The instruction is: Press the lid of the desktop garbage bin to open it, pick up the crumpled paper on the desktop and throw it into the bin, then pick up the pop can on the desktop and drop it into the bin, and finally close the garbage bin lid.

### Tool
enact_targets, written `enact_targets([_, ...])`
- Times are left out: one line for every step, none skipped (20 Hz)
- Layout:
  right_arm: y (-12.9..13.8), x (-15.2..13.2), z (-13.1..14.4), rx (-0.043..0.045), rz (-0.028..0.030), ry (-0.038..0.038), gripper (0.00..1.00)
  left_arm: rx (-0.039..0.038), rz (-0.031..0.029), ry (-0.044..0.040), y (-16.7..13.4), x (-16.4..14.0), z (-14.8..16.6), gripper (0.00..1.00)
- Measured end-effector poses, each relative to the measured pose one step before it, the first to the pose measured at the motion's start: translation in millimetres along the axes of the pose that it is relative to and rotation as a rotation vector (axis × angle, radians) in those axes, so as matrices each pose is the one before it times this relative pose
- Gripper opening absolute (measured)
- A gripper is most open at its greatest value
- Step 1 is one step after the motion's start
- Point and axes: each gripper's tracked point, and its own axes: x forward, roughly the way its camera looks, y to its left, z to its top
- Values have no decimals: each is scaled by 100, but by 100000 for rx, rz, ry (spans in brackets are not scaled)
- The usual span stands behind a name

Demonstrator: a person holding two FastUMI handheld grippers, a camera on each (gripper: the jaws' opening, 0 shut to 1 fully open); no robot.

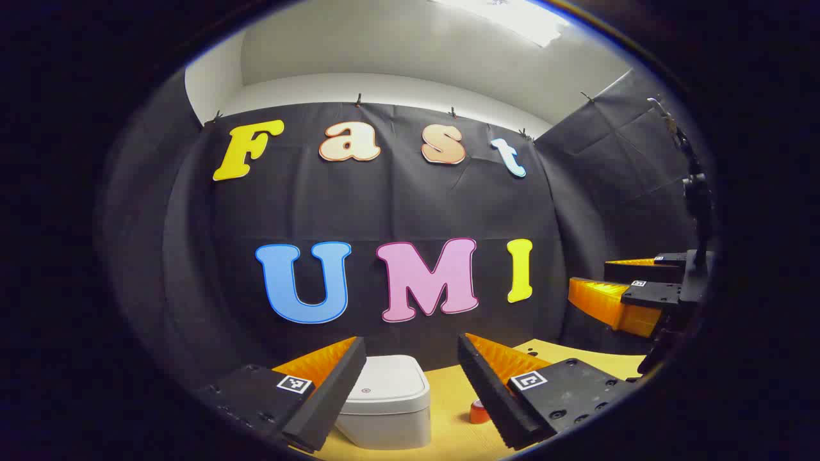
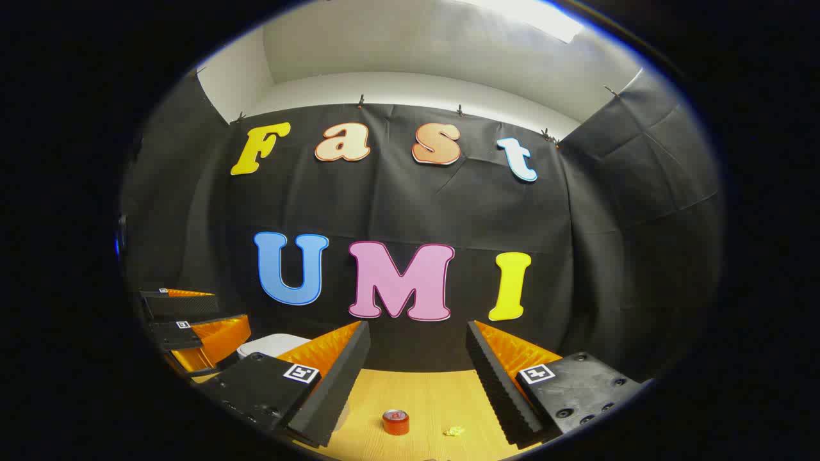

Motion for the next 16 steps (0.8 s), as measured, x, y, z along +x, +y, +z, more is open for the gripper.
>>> enact_targets([19,-456,-167,775,-1057,539,97,1724,806,427,371,-528,-161,96])
enact_targets([358,-348,-316,816,-473,1174,97,1022,684,-81,373,-387,-92,96])
enact_targets([309,-285,-351,151,-148,995,100,1069,629,329,316,-300,-147,96])
enact_targets([450,-871,-533,-1218,-381,1074,97,717,428,702,671,-784,-550,96])
enact_targets([26,-446,-118,-1027,-666,-243,97,-438,-235,60,233,-389,-228,96])
enact_targets([55,-428,-189,-662,-738,-116,97,-676,-252,-15,266,-222,-233,96])
enact_targets([174,-541,-233,-180,-576,-13,97,-883,-203,51,236,-235,-469,96])
enact_targets([97,-257,-253,-36,-683,921,97,-944,-526,503,109,-229,-250,96])
enact_targets([168,-273,-188,90,-396,630,97,-800,-523,945,39,-219,-391,96])
enact_targets([139,-151,56,-40,-544,135,97,-760,-366,4,155,-131,-20,96])
enact_targets([5,-2,208,-249,-363,139,97,-664,-415,-527,29,-173,180,96])
enact_targets([10,6,59,-462,-158,-148,97,-749,-214,-1399,220,-136,332,96])
enact_targets([140,3,380,-739,-224,-740,97,-558,-81,-819,96,140,223,96])
enact_targets([12,23,107,-498,101,-453,97,-763,137,-72,-13,176,-151,96])
enact_targets([205,419,40,-514,542,12,97,-1560,-102,766,-199,334,-192,96])
enact_targets([-6,294,-36,-177,400,151,97,-1172,-339,435,-176,454,5,95])
